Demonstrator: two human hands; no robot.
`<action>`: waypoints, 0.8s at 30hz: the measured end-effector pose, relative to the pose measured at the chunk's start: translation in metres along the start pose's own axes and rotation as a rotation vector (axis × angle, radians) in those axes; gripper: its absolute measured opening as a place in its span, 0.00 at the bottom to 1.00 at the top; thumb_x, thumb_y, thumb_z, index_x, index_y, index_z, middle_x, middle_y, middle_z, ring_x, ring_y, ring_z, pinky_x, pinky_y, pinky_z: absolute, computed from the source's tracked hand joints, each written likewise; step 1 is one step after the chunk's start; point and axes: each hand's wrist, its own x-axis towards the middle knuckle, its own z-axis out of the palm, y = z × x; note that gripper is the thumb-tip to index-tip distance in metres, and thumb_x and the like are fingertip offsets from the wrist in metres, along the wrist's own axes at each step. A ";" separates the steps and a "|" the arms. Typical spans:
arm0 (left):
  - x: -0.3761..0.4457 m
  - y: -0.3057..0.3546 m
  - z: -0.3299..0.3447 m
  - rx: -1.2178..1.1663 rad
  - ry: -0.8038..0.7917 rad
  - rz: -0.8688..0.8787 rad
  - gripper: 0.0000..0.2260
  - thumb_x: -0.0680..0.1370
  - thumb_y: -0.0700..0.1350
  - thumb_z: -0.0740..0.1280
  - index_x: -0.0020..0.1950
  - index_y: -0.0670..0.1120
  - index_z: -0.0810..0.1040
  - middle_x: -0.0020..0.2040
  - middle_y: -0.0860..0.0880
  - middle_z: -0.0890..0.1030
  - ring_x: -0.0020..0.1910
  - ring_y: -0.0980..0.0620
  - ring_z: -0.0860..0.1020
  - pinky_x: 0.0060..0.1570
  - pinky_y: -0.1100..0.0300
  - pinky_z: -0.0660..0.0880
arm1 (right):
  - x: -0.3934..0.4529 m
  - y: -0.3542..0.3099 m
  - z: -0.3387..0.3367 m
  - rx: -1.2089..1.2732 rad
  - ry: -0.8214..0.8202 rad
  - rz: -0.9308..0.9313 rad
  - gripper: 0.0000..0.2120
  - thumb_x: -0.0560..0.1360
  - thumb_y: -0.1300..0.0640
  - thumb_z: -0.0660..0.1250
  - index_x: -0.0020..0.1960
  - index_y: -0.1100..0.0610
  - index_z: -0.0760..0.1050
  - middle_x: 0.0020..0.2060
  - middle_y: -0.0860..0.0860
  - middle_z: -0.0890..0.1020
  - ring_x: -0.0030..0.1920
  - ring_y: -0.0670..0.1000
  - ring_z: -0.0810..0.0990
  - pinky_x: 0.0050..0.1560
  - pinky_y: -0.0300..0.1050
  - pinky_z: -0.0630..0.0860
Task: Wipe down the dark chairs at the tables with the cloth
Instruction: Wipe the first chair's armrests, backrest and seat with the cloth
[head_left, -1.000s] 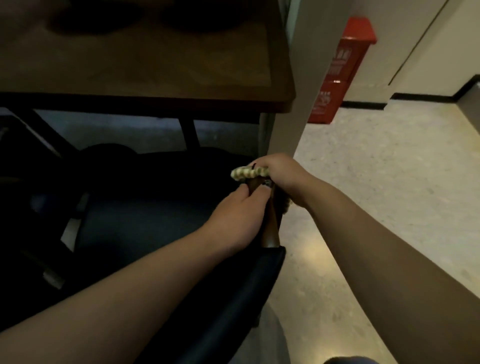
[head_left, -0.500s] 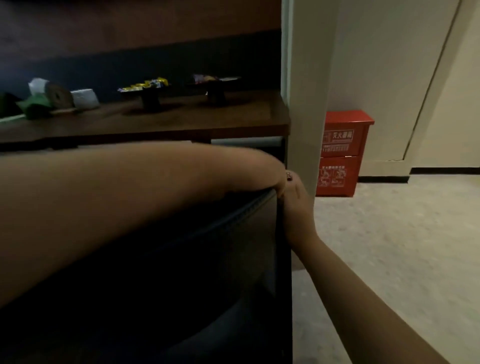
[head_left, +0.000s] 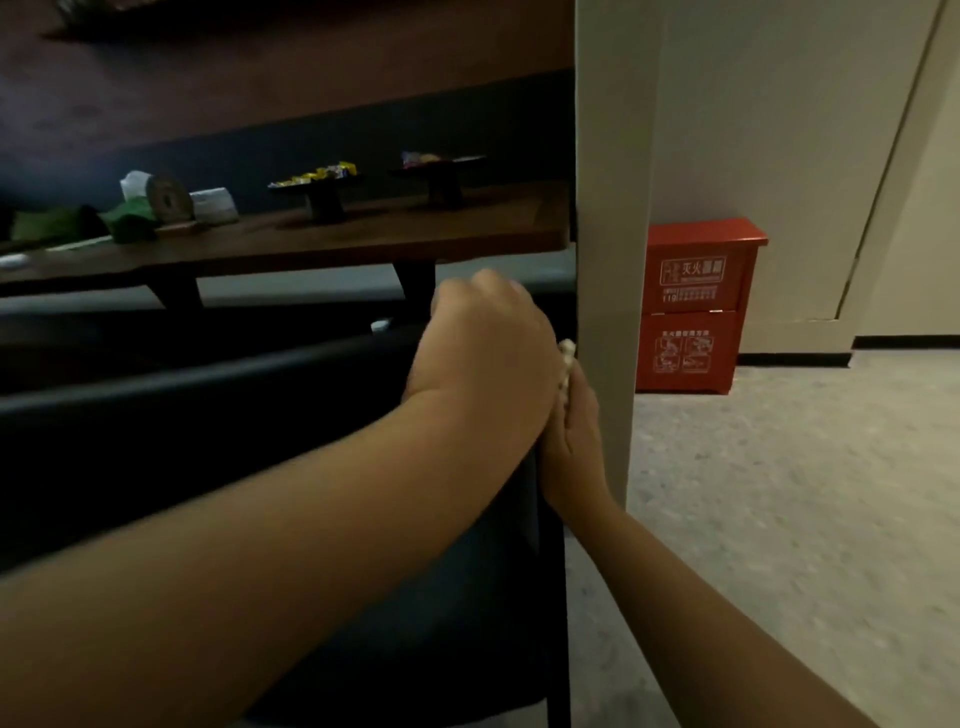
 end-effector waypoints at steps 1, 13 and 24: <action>-0.009 0.007 0.005 0.082 0.086 -0.001 0.14 0.82 0.44 0.55 0.64 0.38 0.69 0.49 0.42 0.71 0.43 0.45 0.67 0.39 0.54 0.64 | -0.008 0.007 -0.001 0.003 -0.013 0.031 0.30 0.78 0.37 0.49 0.74 0.52 0.60 0.61 0.54 0.72 0.60 0.51 0.75 0.62 0.57 0.73; -0.057 0.152 0.151 -1.083 0.470 0.059 0.28 0.76 0.41 0.60 0.75 0.39 0.58 0.76 0.40 0.60 0.75 0.45 0.60 0.72 0.50 0.62 | 0.000 0.021 -0.003 0.083 -0.105 0.039 0.30 0.77 0.42 0.52 0.73 0.59 0.60 0.61 0.57 0.71 0.58 0.54 0.73 0.60 0.50 0.73; -0.041 0.204 0.217 -1.676 0.215 -0.373 0.28 0.78 0.45 0.56 0.78 0.47 0.55 0.75 0.53 0.59 0.73 0.57 0.63 0.68 0.67 0.62 | -0.072 0.082 0.001 -0.005 -0.052 0.026 0.30 0.79 0.43 0.49 0.75 0.61 0.57 0.60 0.48 0.69 0.60 0.34 0.68 0.62 0.29 0.66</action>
